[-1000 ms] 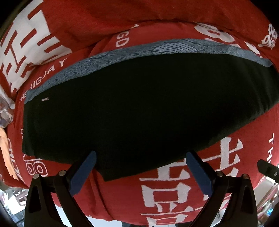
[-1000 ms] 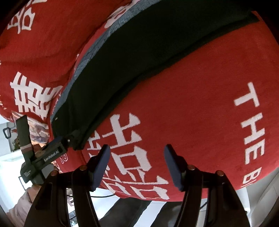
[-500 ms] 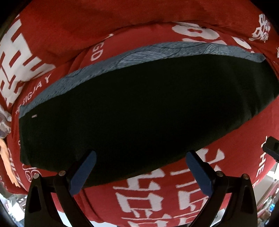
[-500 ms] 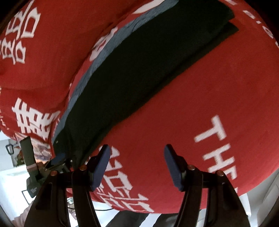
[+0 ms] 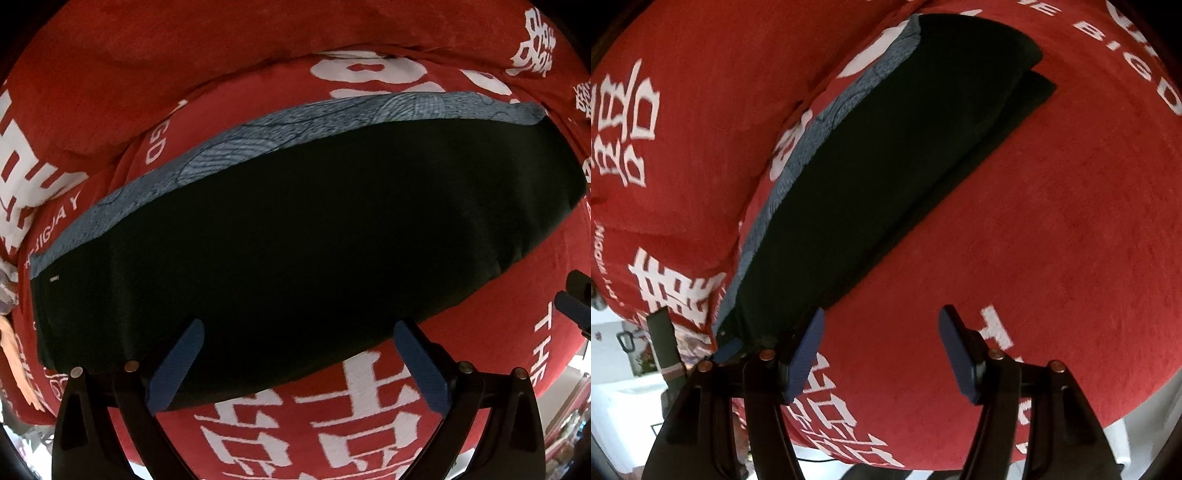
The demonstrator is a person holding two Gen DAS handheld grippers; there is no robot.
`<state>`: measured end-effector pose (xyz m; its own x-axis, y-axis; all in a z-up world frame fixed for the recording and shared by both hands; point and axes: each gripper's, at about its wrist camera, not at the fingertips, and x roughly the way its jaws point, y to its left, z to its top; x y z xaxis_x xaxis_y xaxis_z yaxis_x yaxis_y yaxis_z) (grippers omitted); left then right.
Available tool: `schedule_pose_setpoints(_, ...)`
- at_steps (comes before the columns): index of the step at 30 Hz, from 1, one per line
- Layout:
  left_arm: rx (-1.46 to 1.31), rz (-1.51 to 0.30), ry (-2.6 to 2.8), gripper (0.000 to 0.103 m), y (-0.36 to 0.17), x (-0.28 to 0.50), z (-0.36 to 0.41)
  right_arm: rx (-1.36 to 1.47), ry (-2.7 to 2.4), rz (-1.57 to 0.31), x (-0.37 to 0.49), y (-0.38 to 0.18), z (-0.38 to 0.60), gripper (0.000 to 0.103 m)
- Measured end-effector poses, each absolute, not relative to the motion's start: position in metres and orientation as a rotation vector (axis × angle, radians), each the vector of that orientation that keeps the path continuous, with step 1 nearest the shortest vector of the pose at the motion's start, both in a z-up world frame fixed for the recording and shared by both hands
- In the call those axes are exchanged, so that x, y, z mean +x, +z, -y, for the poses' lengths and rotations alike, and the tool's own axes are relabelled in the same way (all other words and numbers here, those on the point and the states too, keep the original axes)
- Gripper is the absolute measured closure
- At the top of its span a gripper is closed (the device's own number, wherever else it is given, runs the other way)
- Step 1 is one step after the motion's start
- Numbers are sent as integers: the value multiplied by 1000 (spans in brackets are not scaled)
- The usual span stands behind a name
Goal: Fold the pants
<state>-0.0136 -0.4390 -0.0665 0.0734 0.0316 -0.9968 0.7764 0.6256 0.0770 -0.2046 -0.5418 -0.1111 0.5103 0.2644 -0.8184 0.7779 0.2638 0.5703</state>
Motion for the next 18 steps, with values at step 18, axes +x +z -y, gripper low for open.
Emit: schedule_pose_setpoints(18,612,-1364,-628,0,-54,-26,489,1528,-476,-683,-249,-138,586,35)
